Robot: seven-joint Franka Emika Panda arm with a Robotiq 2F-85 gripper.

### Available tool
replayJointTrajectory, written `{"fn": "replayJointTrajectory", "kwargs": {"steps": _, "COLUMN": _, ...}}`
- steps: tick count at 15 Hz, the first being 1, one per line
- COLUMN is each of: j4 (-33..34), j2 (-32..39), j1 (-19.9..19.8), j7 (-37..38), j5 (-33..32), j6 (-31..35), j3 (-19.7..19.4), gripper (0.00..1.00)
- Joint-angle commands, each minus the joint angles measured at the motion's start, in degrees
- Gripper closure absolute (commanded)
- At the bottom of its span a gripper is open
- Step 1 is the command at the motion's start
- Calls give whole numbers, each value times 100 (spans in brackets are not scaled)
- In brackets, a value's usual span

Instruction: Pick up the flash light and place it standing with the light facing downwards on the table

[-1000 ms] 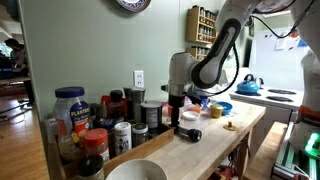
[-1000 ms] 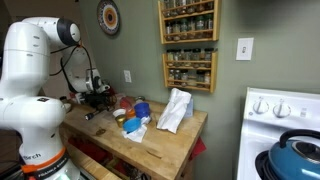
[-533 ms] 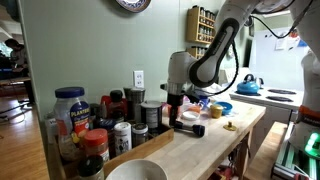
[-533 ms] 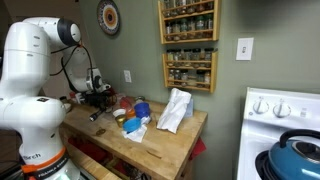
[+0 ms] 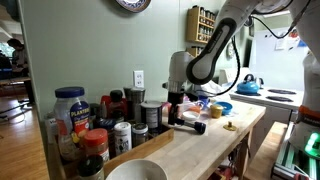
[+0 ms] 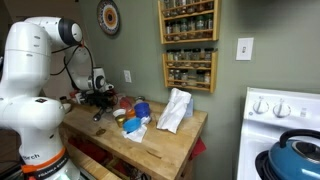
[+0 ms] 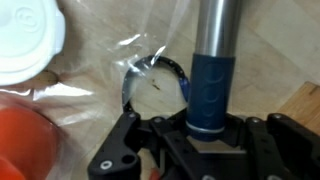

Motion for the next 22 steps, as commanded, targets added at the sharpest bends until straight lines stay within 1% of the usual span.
{"fn": "replayJointTrajectory", "kwargs": {"steps": 1, "j4": -320, "j2": -400, "j1": -398, "j7": -468, "j5": 585, "j6": 135, "j3": 393, "gripper": 99}}
{"fn": "replayJointTrajectory", "kwargs": {"steps": 2, "j4": -365, "j2": -468, "j1": -498, "j7": -605, "j5": 758, "j6": 174, "j3": 495, "gripper": 100}}
{"fn": "replayJointTrajectory", "kwargs": {"steps": 8, "j4": -610, "j2": -824, "j1": -892, "j7": -1291, "j5": 1675, "j6": 388, "j3": 921, "gripper": 100}}
{"fn": "replayJointTrajectory", "kwargs": {"steps": 10, "j4": -710, "j2": -997, "j1": -1052, "j7": -1623, "j5": 2071, "j6": 487, "j3": 1124, "gripper": 100}}
{"fn": "replayJointTrajectory", "kwargs": {"steps": 13, "j4": -823, "j2": -1303, "j1": -1227, "j7": -2106, "j5": 2688, "j6": 468, "j3": 1371, "gripper": 100}}
{"fn": "replayJointTrajectory", "kwargs": {"steps": 14, "j4": -859, "j2": -1403, "j1": -1232, "j7": -2229, "j5": 2854, "j6": 435, "j3": 1390, "gripper": 100}}
{"fn": "replayJointTrajectory", "kwargs": {"steps": 16, "j4": -934, "j2": -1553, "j1": -1157, "j7": -2319, "j5": 2996, "j6": 382, "j3": 1299, "gripper": 100}}
{"fn": "replayJointTrajectory", "kwargs": {"steps": 17, "j4": -969, "j2": -1586, "j1": -1094, "j7": -2307, "j5": 2981, "j6": 379, "j3": 1226, "gripper": 94}}
{"fn": "replayJointTrajectory", "kwargs": {"steps": 18, "j4": -984, "j2": -1560, "j1": -1042, "j7": -2254, "j5": 2970, "j6": 384, "j3": 1174, "gripper": 73}}
{"fn": "replayJointTrajectory", "kwargs": {"steps": 20, "j4": -1021, "j2": -1438, "j1": -920, "j7": -2056, "j5": 2702, "j6": 431, "j3": 1033, "gripper": 60}}
{"fn": "replayJointTrajectory", "kwargs": {"steps": 21, "j4": -1021, "j2": -1370, "j1": -884, "j7": -2034, "j5": 2653, "j6": 455, "j3": 1005, "gripper": 52}}
{"fn": "replayJointTrajectory", "kwargs": {"steps": 22, "j4": -1033, "j2": -1273, "j1": -824, "j7": -1931, "j5": 2464, "j6": 508, "j3": 922, "gripper": 45}}
